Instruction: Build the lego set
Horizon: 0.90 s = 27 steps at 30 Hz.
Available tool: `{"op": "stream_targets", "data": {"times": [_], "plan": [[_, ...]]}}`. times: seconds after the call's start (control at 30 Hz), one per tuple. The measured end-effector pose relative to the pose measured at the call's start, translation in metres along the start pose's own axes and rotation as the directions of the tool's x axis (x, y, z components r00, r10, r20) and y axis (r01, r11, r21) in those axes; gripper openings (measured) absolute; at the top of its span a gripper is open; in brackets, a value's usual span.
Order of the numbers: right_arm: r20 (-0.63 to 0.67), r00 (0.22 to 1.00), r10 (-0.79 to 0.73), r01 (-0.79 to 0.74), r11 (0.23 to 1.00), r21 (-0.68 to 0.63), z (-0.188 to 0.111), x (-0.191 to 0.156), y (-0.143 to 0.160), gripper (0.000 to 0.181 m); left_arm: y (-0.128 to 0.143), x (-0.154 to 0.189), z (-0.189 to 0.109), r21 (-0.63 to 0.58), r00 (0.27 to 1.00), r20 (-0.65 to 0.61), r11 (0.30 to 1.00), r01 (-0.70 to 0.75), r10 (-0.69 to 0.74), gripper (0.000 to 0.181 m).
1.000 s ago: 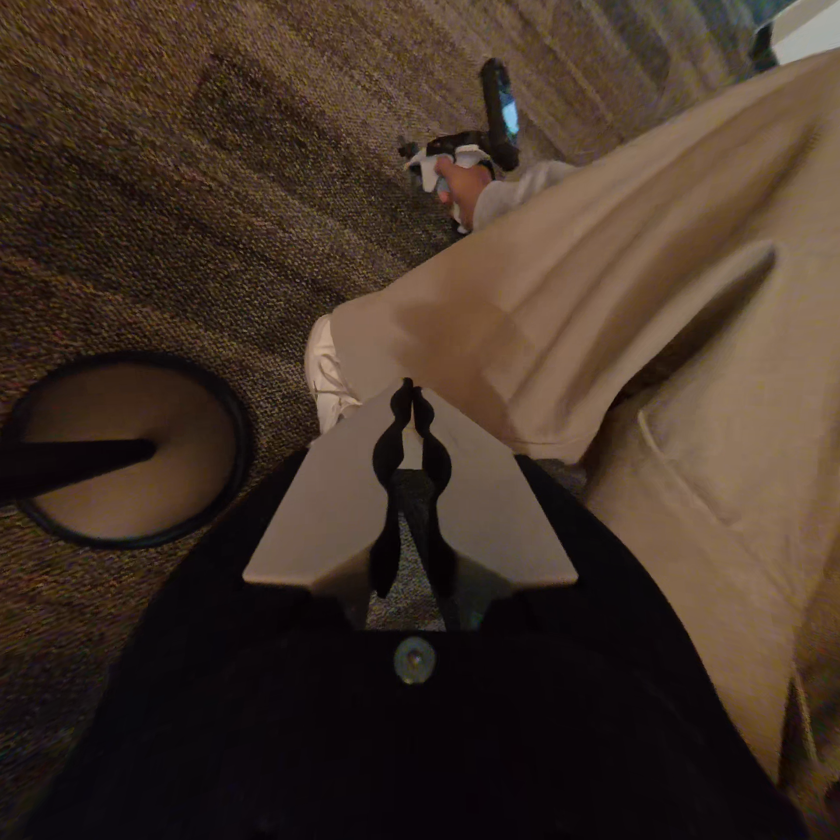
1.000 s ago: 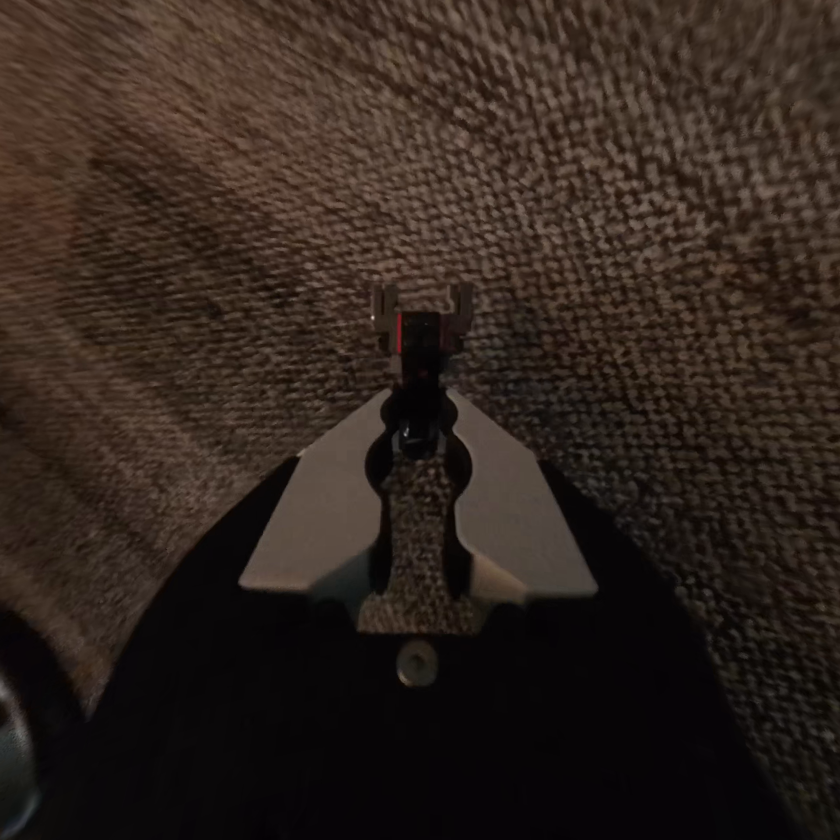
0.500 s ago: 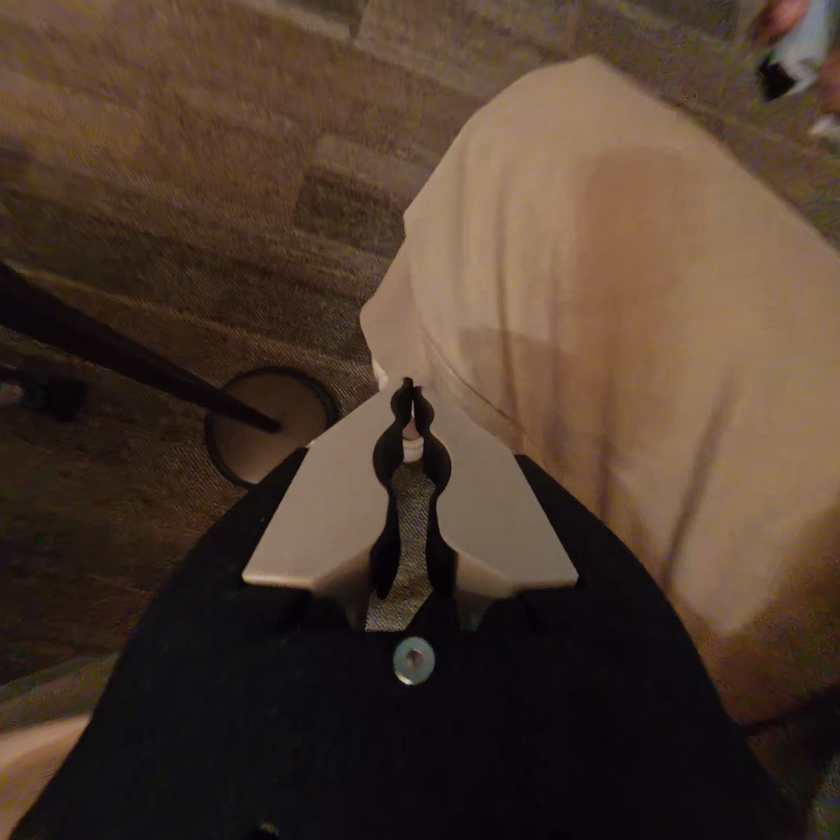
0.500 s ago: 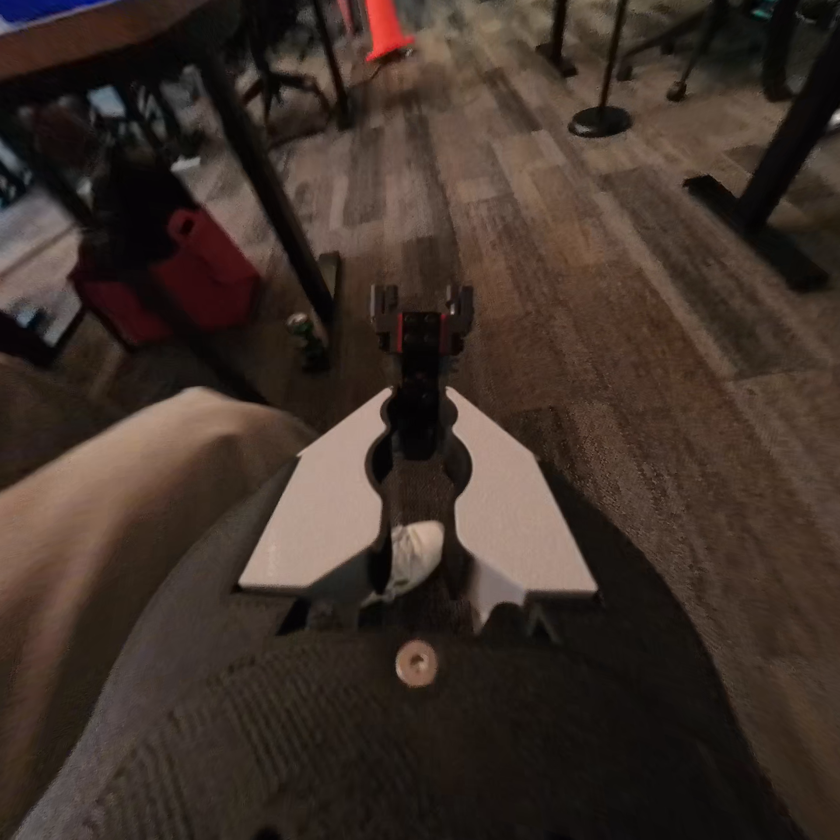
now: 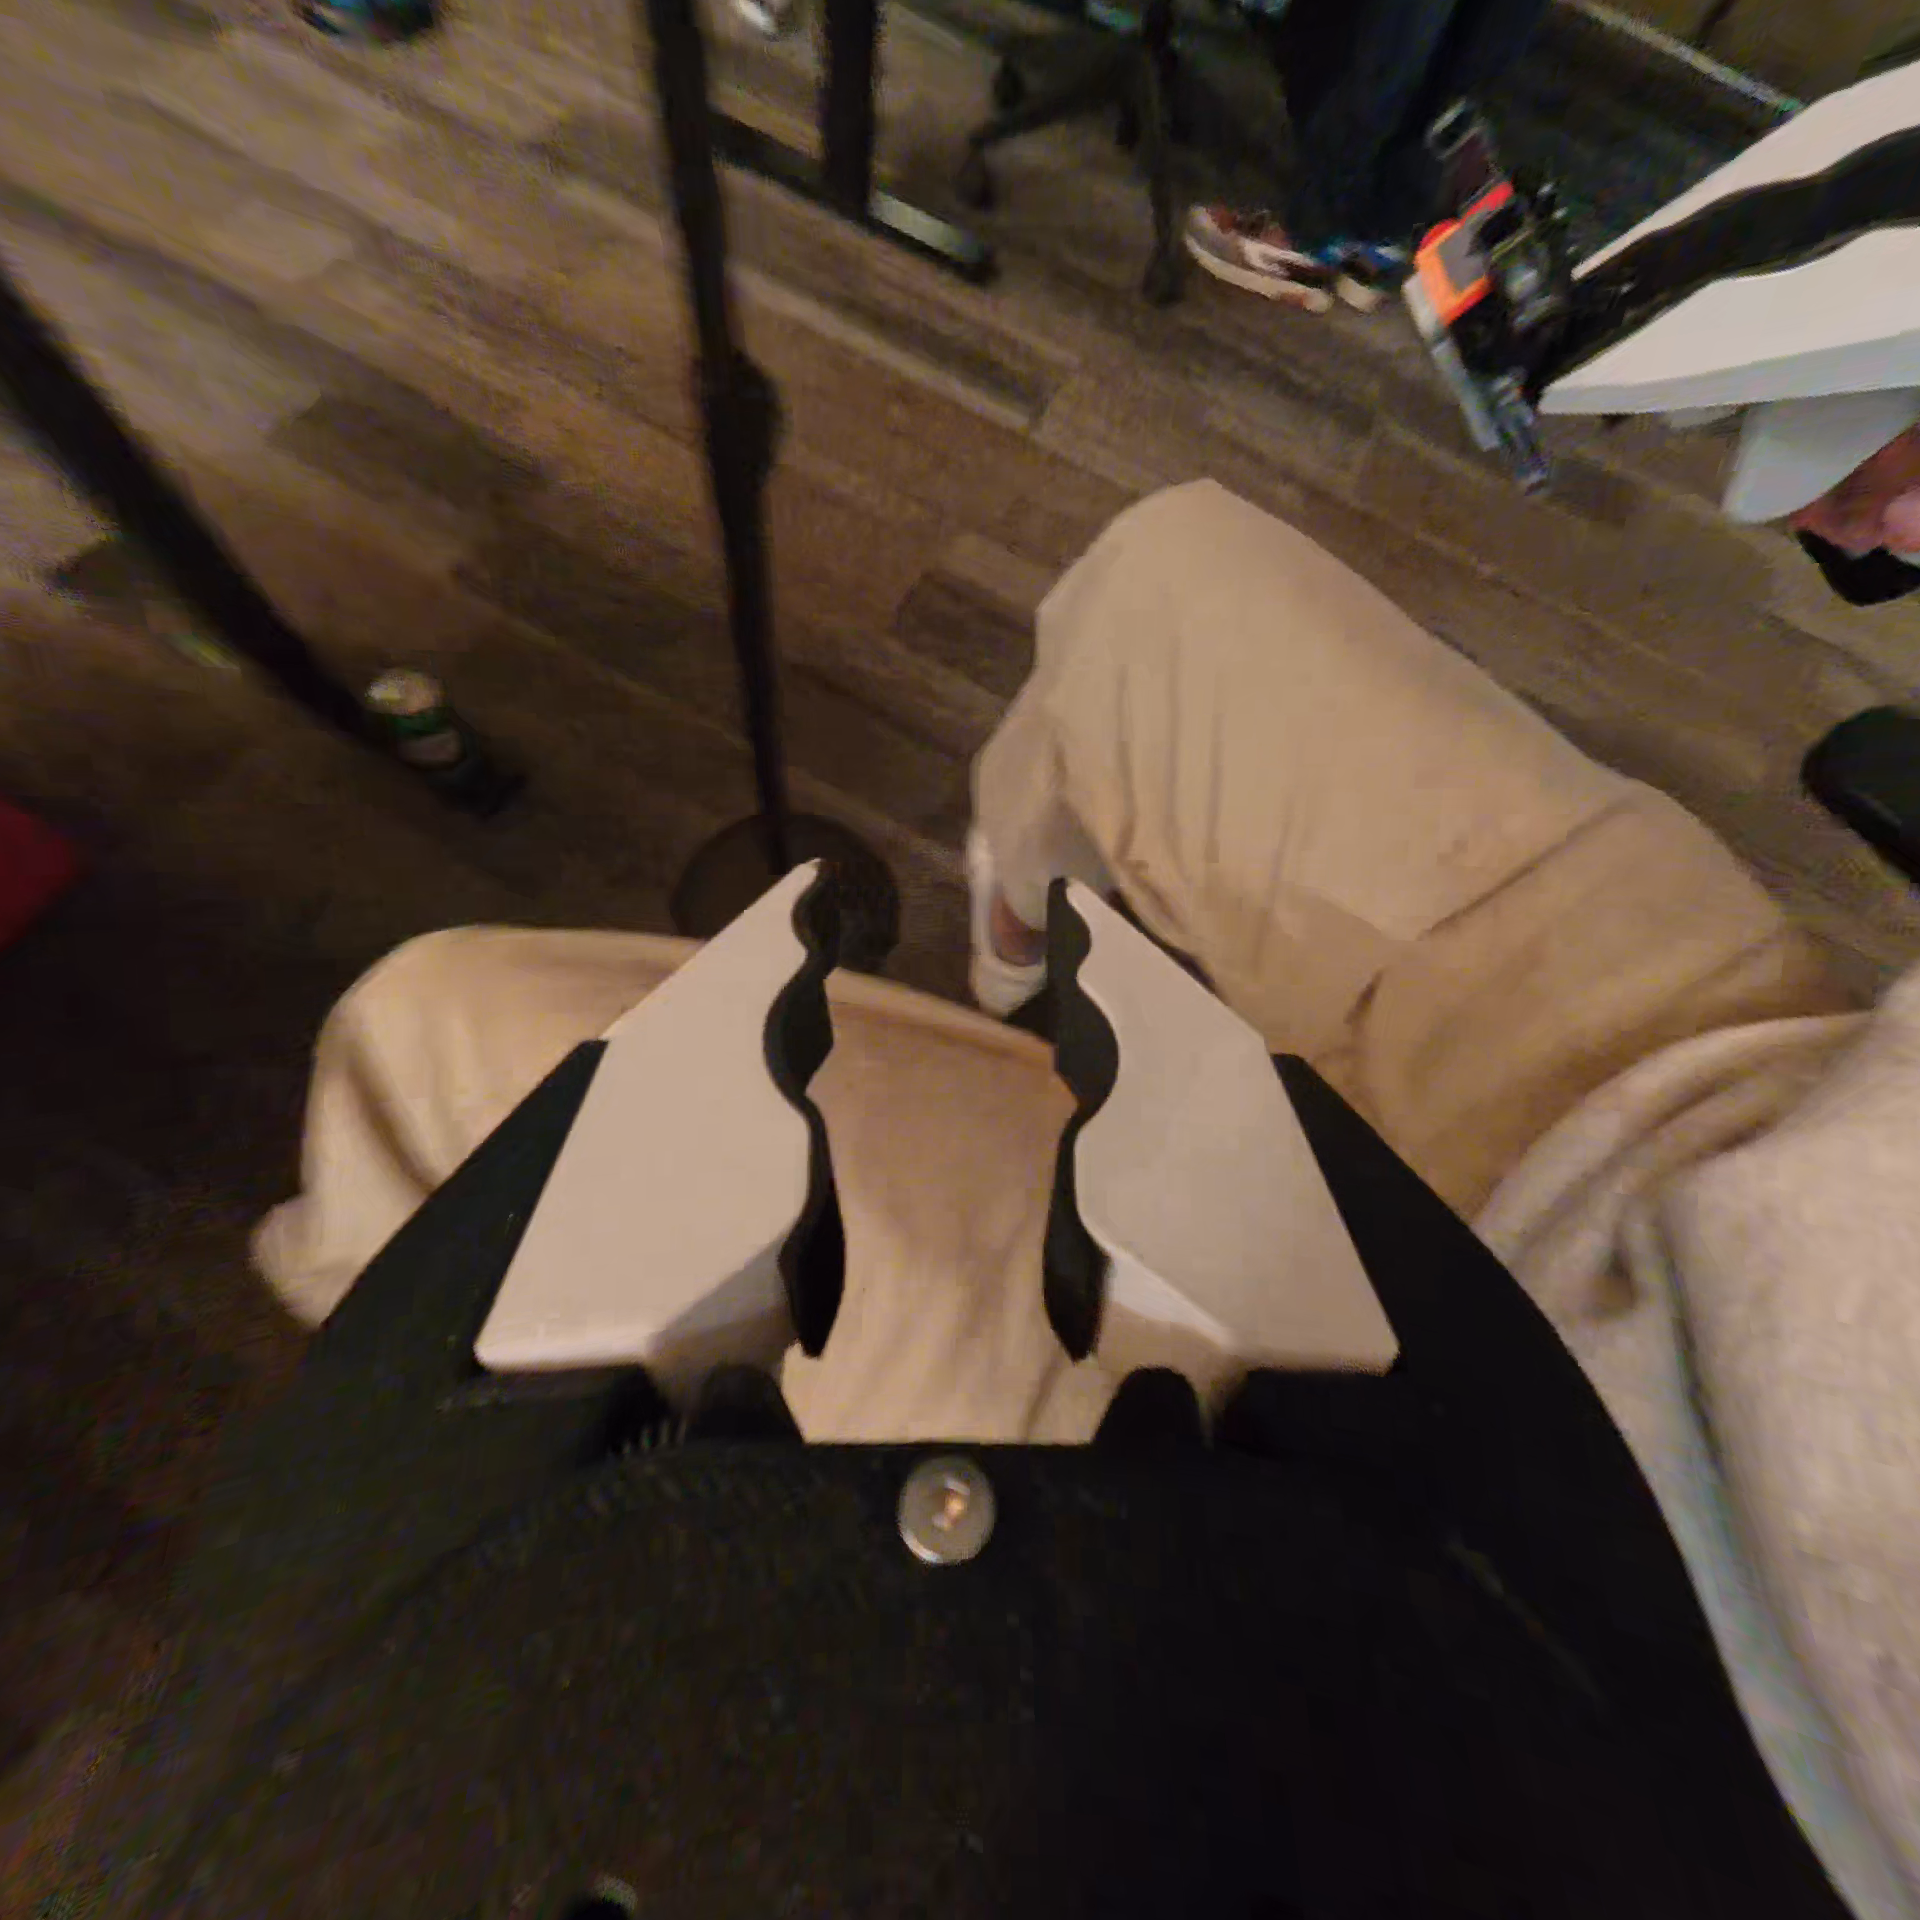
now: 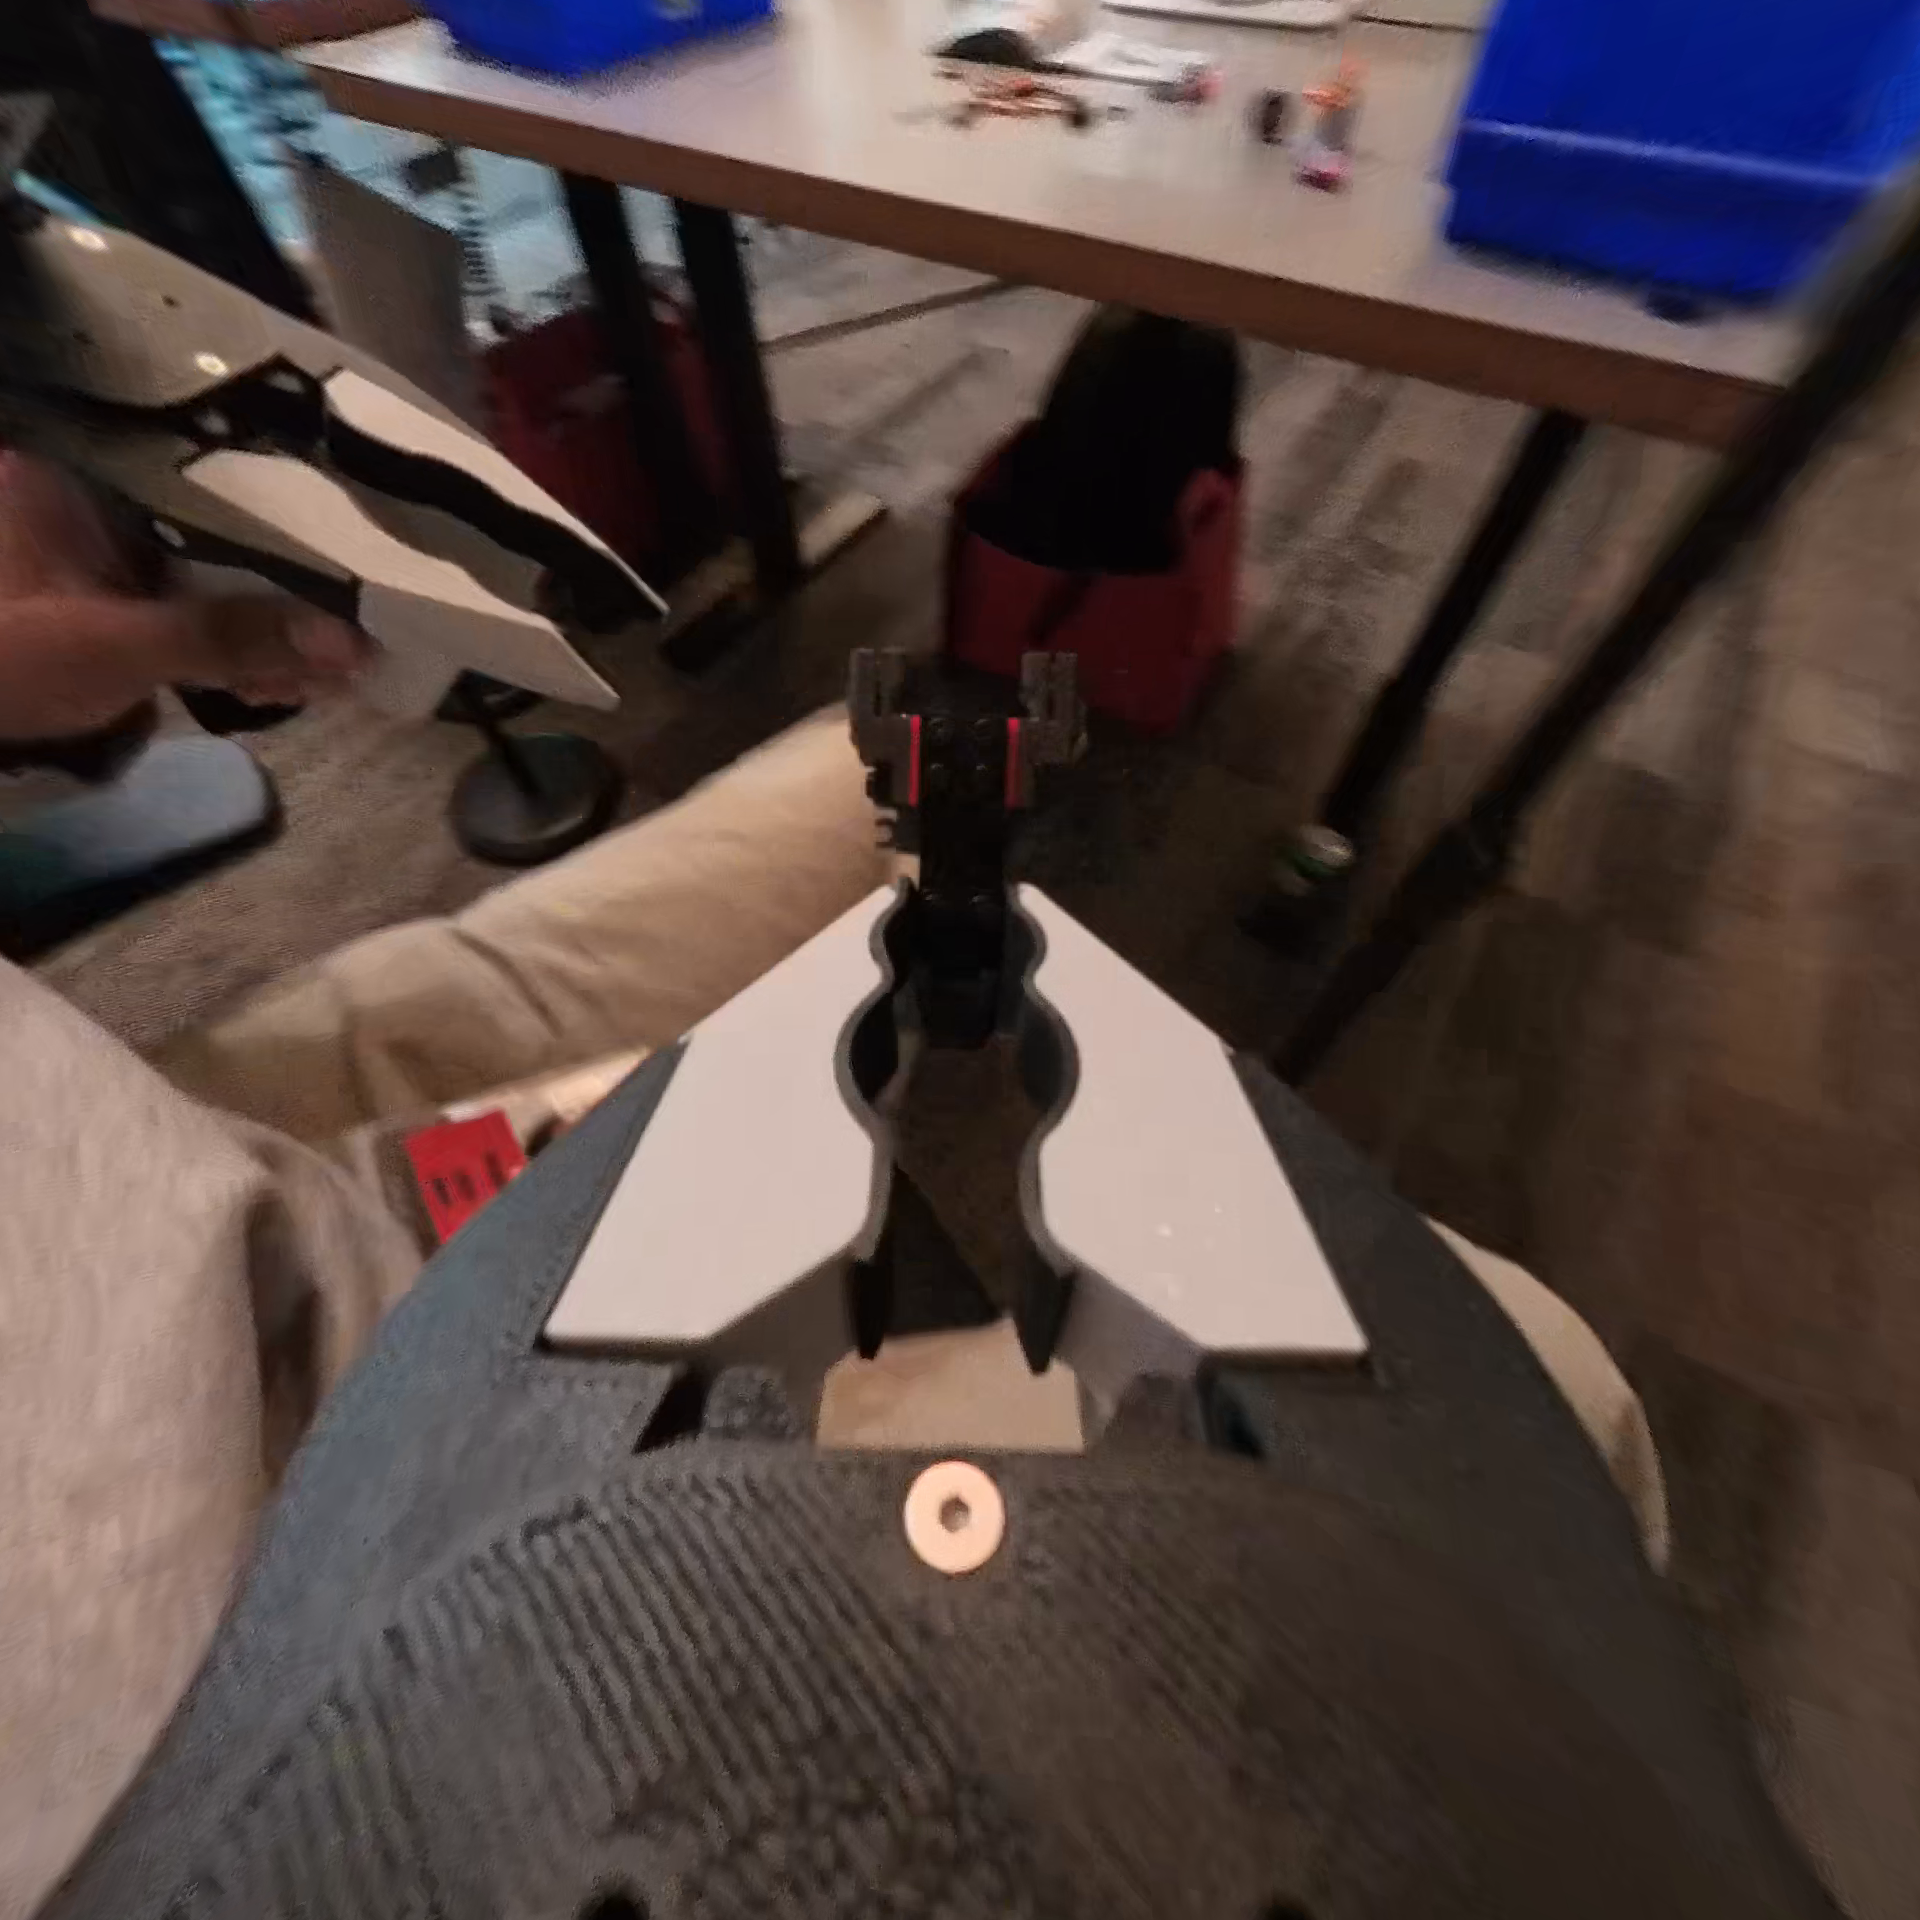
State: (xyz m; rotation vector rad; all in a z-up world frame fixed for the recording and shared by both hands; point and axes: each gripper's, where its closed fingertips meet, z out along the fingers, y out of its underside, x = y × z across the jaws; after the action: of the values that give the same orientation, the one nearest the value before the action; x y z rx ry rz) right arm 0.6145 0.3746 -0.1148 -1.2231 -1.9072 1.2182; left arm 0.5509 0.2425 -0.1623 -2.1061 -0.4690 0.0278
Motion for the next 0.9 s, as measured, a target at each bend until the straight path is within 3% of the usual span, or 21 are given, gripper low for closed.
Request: {"op": "stream_targets", "data": {"times": [0.1,0.17,0.33,0.43,0.6,0.7,0.77,0.83,0.9], "plan": [[0.135,0.988,-0.072,0.074,0.997,-0.014,0.058,-0.051,-0.040,0.016,0.022,-0.039,-0.058,0.115,0.979,0.201,0.992,-0.045,0.021,0.044],[0.202,0.970,-0.135,0.150,0.987,-0.058,0.088,-0.073,-0.058,0.015,0.038,-0.052,-0.082,0.164,0.964,0.266,0.986,-0.014,-0.030,0.046],[0.349,0.917,-0.194,0.234,0.969,-0.077,0.159,-0.104,-0.089,0.015,0.090,-0.041,-0.113,0.291,0.943,0.097,0.915,0.278,-0.317,0.041],[0.450,0.881,-0.143,0.176,0.984,-0.032,0.211,-0.126,-0.096,0.015,0.117,-0.055,-0.149,0.391,0.858,0.098,0.812,0.433,-0.505,0.040],[0.503,0.830,-0.241,0.251,0.967,0.049,0.308,-0.138,-0.091,0.015,0.164,-0.104,-0.221,0.702,0.620,0.167,0.534,0.471,-0.767,0.038],[0.531,0.799,-0.284,0.280,0.956,0.090,0.352,-0.141,-0.097,0.015,0.208,-0.138,-0.230,0.759,0.436,0.161,0.393,0.519,-0.886,0.032],[0.545,0.787,-0.290,0.285,0.954,0.095,0.374,-0.140,-0.104,0.016,0.228,-0.154,-0.230,0.794,0.369,0.135,0.323,0.515,-0.920,0.032],[0.547,0.786,-0.287,0.281,0.955,0.097,0.388,-0.136,-0.115,0.016,0.238,-0.166,-0.225,0.771,0.350,0.117,0.308,0.558,-0.929,0.032],[0.530,0.797,-0.290,0.271,0.956,0.116,0.390,-0.128,-0.132,0.015,0.231,-0.186,-0.230,0.797,0.346,0.077,0.266,0.543,-0.935,0.032]]}}
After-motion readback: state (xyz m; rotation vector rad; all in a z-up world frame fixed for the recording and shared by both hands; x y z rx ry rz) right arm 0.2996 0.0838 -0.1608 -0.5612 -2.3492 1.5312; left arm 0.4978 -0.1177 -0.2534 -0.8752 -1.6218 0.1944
